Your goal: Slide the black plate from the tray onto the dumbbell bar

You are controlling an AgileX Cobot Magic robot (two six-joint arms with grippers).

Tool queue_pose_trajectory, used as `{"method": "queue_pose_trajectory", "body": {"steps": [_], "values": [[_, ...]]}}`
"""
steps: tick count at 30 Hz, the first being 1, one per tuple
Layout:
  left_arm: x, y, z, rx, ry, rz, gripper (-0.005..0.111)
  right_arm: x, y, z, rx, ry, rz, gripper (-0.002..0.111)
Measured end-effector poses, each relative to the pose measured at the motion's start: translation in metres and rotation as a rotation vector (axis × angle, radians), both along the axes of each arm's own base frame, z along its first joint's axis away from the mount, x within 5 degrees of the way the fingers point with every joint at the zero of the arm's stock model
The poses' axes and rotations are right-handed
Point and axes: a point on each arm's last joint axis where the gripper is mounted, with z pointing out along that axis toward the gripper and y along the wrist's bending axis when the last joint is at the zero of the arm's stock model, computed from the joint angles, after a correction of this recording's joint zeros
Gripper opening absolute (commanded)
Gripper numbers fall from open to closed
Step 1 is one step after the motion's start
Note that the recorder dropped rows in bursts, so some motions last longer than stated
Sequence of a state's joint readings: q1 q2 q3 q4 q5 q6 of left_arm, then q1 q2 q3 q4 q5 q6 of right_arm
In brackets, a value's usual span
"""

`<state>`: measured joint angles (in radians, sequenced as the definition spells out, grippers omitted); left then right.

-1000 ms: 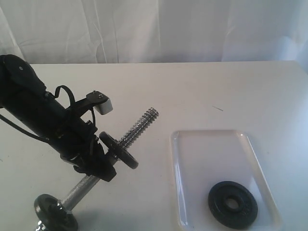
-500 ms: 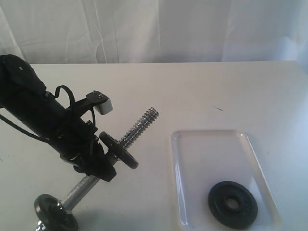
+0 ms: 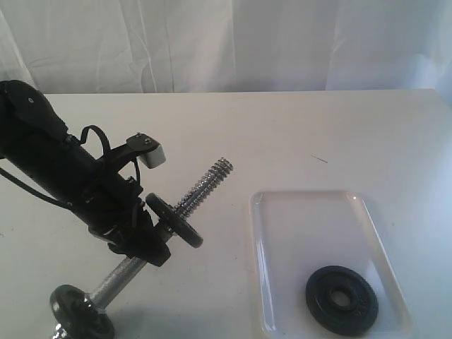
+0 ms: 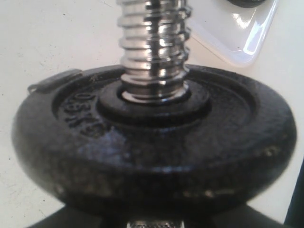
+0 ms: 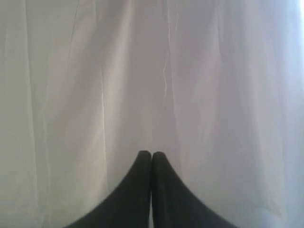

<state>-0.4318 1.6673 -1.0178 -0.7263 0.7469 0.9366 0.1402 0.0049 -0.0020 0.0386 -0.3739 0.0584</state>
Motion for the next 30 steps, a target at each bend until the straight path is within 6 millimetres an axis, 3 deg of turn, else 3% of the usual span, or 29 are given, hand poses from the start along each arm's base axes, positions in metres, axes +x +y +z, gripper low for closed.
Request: {"method": "queue_pose_trajectory", "body": {"steps": [5,8,12,15,21,25,30], "values": [[0.000,0.000,0.000,0.000,0.000,0.000,0.000,-0.003,-0.001,0.006,0.322,-0.034,0.166,0.000],[0.000,0.000,0.000,0.000,0.000,0.000,0.000,0.001,0.000,0.002,0.336,0.080,0.163,0.000],[0.000,0.000,0.000,0.000,0.000,0.000,0.000,0.009,0.002,0.009,0.211,0.284,0.097,0.000],[0.000,0.000,0.000,0.000,0.000,0.000,0.000,0.020,0.004,0.026,0.093,0.413,0.057,0.000],[0.000,0.000,0.000,0.000,0.000,0.000,0.000,0.060,0.012,0.061,-0.084,0.803,0.035,0.000],[0.000,0.000,0.000,0.000,0.000,0.000,0.000,0.090,0.023,0.076,-0.223,1.058,0.091,0.000],[0.000,0.000,0.000,0.000,0.003,-0.002,0.000,0.122,0.050,0.091,-0.367,1.220,0.235,0.000]]}}
